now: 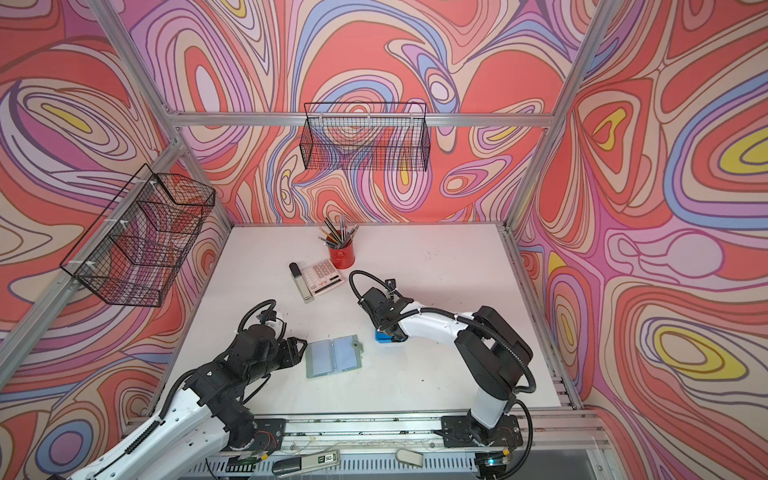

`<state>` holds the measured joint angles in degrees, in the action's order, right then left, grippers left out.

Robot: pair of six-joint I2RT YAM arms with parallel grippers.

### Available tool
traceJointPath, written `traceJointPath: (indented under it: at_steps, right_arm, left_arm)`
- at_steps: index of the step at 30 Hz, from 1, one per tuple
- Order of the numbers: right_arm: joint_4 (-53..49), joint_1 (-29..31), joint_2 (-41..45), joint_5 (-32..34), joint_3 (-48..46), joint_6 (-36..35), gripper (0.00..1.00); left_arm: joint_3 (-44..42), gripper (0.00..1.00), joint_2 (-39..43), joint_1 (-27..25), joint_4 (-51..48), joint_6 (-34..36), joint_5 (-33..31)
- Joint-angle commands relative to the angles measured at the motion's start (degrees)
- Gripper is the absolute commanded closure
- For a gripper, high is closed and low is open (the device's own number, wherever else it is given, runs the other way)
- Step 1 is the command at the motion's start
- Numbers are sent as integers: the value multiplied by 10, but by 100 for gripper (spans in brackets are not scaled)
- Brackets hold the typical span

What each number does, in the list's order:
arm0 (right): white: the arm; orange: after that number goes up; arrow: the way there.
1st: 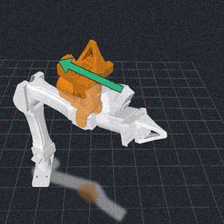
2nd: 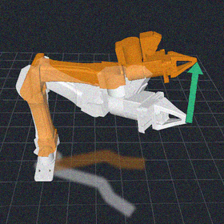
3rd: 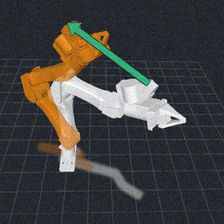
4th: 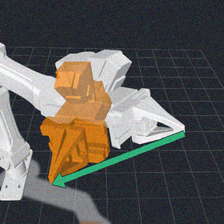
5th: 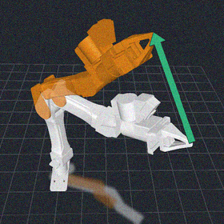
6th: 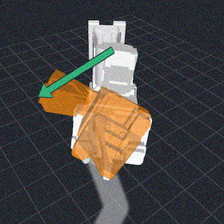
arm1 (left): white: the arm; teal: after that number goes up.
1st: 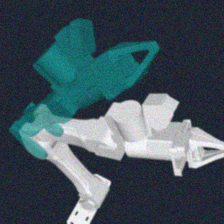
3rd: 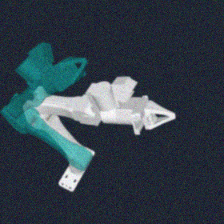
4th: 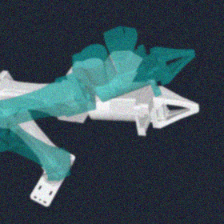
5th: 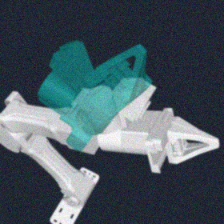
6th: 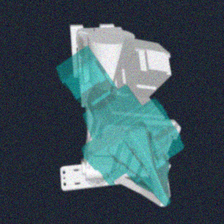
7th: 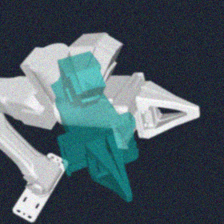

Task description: Put the credit cards into the card holder

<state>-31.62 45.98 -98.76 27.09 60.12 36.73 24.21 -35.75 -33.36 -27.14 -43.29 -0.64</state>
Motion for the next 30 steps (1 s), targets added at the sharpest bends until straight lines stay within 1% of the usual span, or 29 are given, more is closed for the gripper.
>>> traceJointPath:
  at_steps: [1,5,6,11,16,18,22,23,25,26,27,28,30]
  right_arm:
    - [-36,3,9,12,3,1,71]
    - [-29,3,13,2,-4,4,70]
    - [-19,3,16,-7,-9,3,71]
    - [31,3,27,-65,-32,-3,82]
    - [71,-6,40,-118,-55,-2,84]
    - [82,-11,52,-132,-63,0,80]
    - [99,-17,84,-147,-80,6,79]
    - [94,-17,88,-142,-79,5,76]
    - [74,-17,91,-124,-71,7,62]
    - [66,-18,91,-114,-68,7,59]
    - [60,-17,89,-106,-65,8,58]
    - [57,-17,88,-102,-65,8,60]
    - [59,-17,84,-103,-65,7,72]
  left_arm:
    - [-6,46,3,1,10,-4,2]
    - [-9,46,3,2,14,-6,4]
    - [-7,46,2,1,12,-6,4]
    - [-11,46,2,1,16,-9,7]
    - [-8,47,4,1,11,-11,9]
    - [-12,46,6,1,13,-11,10]
    - [-8,46,7,2,6,-10,7]
    - [-7,46,9,2,6,-10,9]
    - [-12,46,12,2,9,-10,9]
    - [-12,46,13,2,10,-10,9]
    - [-11,46,12,2,9,-9,8]
    - [-9,46,11,2,8,-8,7]
    - [-7,46,9,2,7,-8,7]
